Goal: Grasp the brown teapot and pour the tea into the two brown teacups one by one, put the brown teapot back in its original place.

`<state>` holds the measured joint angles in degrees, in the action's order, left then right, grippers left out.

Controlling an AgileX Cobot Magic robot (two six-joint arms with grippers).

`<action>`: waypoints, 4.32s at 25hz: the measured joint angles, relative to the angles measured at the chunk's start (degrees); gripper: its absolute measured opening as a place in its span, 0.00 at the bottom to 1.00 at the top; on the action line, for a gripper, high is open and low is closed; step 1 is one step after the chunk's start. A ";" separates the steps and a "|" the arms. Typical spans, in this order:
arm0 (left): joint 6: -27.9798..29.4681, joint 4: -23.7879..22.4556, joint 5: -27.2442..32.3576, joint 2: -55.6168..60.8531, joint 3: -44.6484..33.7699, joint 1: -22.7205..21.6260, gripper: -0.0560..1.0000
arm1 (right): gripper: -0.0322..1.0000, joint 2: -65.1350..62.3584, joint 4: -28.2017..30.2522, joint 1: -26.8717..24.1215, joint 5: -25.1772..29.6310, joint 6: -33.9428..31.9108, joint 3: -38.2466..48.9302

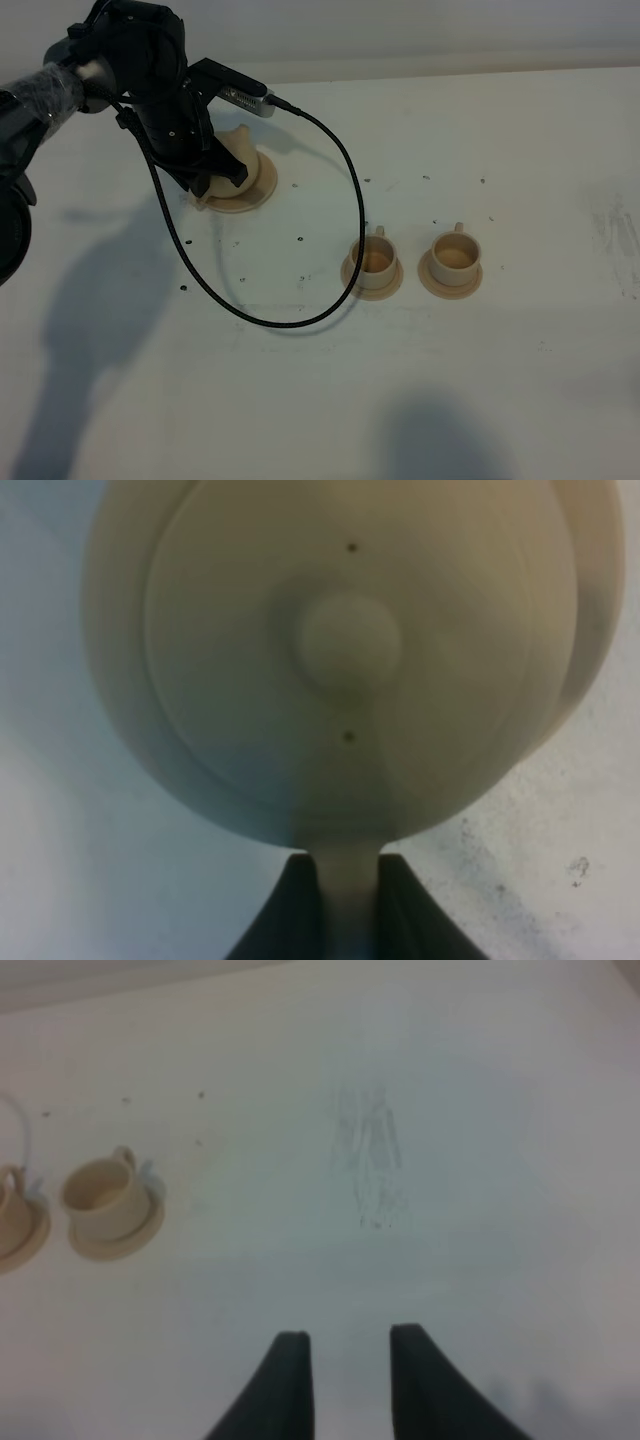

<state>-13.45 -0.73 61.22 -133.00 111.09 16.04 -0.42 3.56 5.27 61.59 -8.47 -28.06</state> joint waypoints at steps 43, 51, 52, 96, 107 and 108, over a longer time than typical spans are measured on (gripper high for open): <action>-14.16 4.08 2.25 5.86 0.00 8.71 0.06 | 0.25 0.00 0.00 0.00 0.00 0.00 0.00; -17.10 4.08 3.66 7.19 -0.17 10.38 0.06 | 0.25 0.00 0.00 0.00 0.00 0.00 0.00; -17.56 4.08 3.66 7.82 -0.33 10.60 0.06 | 0.25 0.00 0.00 0.00 0.00 0.00 0.00; -38.35 -2.66 -1.77 18.82 -16.57 13.75 0.06 | 0.25 0.00 0.00 0.00 0.00 0.05 0.00; -42.23 -4.10 -2.04 19.13 -19.28 13.75 0.06 | 0.25 0.00 0.00 0.00 0.00 0.05 0.00; -42.55 -4.23 -2.25 19.13 -19.28 13.80 0.06 | 0.25 0.00 0.00 0.00 0.00 0.05 0.00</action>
<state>-56.01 -4.96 58.97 -113.87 91.81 29.84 -0.42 3.56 5.27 61.59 -8.42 -28.06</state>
